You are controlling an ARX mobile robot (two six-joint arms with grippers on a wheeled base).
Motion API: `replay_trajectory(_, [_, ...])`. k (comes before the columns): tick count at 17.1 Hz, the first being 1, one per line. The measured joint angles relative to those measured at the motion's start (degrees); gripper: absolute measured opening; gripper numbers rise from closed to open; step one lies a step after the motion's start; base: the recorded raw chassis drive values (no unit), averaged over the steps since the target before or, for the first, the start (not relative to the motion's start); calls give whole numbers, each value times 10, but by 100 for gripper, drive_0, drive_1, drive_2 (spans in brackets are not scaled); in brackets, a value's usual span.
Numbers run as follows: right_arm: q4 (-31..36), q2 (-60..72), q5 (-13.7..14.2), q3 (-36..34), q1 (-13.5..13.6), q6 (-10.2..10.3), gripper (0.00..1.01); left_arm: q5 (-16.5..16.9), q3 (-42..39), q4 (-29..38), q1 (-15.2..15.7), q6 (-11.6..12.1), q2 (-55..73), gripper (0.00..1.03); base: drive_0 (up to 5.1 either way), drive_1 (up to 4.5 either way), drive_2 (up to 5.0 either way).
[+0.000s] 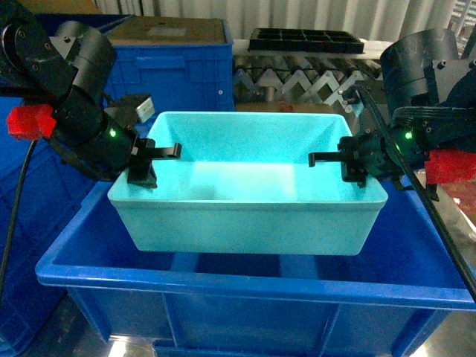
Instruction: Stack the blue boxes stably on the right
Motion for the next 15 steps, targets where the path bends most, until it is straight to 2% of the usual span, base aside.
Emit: replay_trajectory(15, [-2,8,0,17,-1,-3,7,5,11,1,7,0,7,5,0,0,0])
